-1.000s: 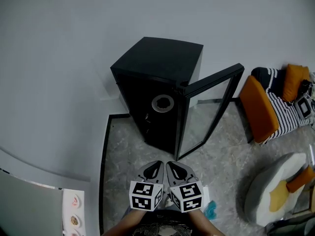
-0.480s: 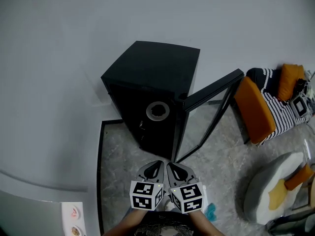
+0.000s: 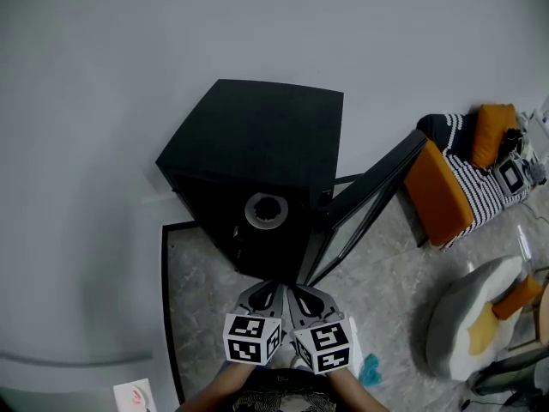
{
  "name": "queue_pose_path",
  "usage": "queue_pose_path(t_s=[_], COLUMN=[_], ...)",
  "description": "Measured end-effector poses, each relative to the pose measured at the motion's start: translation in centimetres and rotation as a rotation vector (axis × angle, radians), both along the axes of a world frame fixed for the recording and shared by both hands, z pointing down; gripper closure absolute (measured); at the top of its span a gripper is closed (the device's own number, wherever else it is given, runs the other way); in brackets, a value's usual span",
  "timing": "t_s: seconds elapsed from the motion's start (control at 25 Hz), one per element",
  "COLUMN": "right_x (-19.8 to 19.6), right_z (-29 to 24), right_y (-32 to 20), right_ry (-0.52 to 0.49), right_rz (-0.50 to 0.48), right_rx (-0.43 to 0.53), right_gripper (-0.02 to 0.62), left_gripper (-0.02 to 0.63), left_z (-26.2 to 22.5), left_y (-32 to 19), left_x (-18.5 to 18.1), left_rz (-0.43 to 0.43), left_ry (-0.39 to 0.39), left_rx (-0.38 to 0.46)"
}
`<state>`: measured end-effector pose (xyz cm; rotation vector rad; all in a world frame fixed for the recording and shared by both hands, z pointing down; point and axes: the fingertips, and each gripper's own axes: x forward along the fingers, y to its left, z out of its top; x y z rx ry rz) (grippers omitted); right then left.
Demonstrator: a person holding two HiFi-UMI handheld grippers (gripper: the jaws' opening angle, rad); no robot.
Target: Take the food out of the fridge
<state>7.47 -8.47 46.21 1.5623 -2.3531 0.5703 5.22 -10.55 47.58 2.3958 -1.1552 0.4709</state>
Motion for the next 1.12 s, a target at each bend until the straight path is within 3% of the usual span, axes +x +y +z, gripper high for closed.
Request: queue_pose_path(t_s=[0.2, 0.36, 0.56, 0.8, 1.0, 1.12], right_x=[-0.9, -1.6, -2.6, -3.3, -4.2, -4.8], right_z=[0.0, -0.3, -0.2, -0.2, -0.3, -0.4], right_y=[-2.9, -5.0, -7.3, -9.7, -11.2, -11.8], right_ry=[0.002, 0.012, 0.033, 0.055, 0.081, 0.091], right_rz=[0.034, 0.054, 0.069, 0.110, 0.132, 0.133], right_rx=[-0.011, -0.011, -0.017, -0.020, -0.024, -0.030], right_gripper=[0.574, 0.574, 0.572, 0.574, 0.573, 0.573], left_gripper=[0.584, 0.584, 0.584, 0.584, 0.584, 0.584], left_z=[0.3, 0.3, 0.0, 1.0, 2.8, 3.6], left_y=[-3.2, -5.6, -8.5, -11.8, -14.0, -14.7], left_x=[-0.7, -1.0, -1.4, -2.8, -3.7, -4.1], left_rz=[0.035, 0.051, 0.078, 0.062, 0.069, 0.084], left_ry=[0.024, 0.105, 0.256, 0.476, 0.672, 0.750], left_rx=[-0.016, -0.033, -0.022, -0.097, -0.229, -0.278])
